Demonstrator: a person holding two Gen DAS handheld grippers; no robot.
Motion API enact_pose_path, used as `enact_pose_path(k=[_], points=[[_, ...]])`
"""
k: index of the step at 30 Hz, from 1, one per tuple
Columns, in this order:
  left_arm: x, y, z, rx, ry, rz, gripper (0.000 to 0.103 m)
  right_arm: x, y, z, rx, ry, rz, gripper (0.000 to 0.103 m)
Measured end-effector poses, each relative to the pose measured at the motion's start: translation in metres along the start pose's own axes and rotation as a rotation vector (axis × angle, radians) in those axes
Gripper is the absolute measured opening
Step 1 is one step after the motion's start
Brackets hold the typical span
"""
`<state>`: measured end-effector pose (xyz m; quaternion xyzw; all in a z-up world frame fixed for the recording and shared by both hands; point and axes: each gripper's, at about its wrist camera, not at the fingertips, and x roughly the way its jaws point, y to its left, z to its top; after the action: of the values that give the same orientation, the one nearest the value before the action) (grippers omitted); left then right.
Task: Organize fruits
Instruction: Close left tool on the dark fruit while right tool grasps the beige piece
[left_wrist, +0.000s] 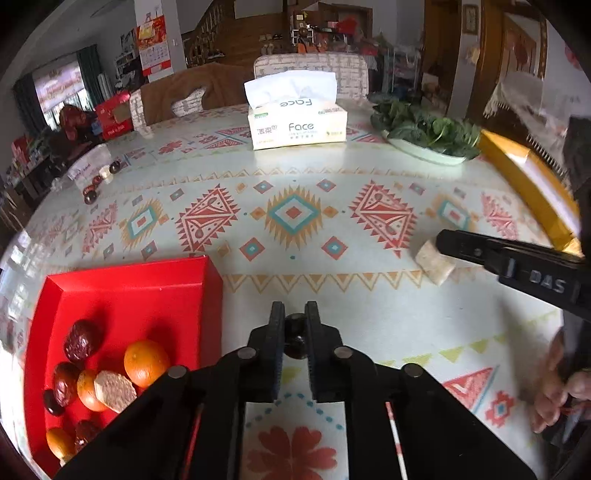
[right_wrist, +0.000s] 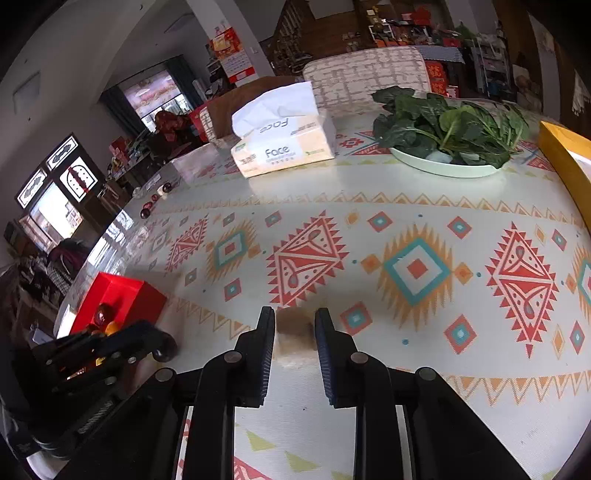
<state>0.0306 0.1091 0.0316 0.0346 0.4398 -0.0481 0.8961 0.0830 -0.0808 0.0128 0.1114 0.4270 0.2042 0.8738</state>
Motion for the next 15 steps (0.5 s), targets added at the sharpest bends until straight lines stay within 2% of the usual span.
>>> enact_pose_path(k=[4,6,8,10,12,15], points=[[0.001,0.008,0.003,-0.051,0.012,-0.028,0.010,0.002,-0.007,-0.001,0.033,0.016,0.033,0.025],[0.004,0.012,0.005,-0.078,0.026,-0.042,0.010,0.003,-0.008,-0.002,0.047,0.024,0.054,0.030],[0.009,0.011,0.005,-0.077,0.039,-0.032,0.011,0.005,-0.005,-0.003,0.036,0.035,0.072,0.041],[0.012,0.006,0.005,-0.058,0.039,-0.016,0.016,0.007,0.000,-0.005,0.018,0.041,0.070,0.044],[0.013,0.000,0.004,-0.033,0.035,0.005,0.033,0.011,0.005,-0.007,-0.004,0.051,0.064,0.044],[0.018,-0.006,0.005,-0.001,0.036,0.037,0.041,0.015,0.008,-0.009,-0.017,0.060,0.056,0.045]])
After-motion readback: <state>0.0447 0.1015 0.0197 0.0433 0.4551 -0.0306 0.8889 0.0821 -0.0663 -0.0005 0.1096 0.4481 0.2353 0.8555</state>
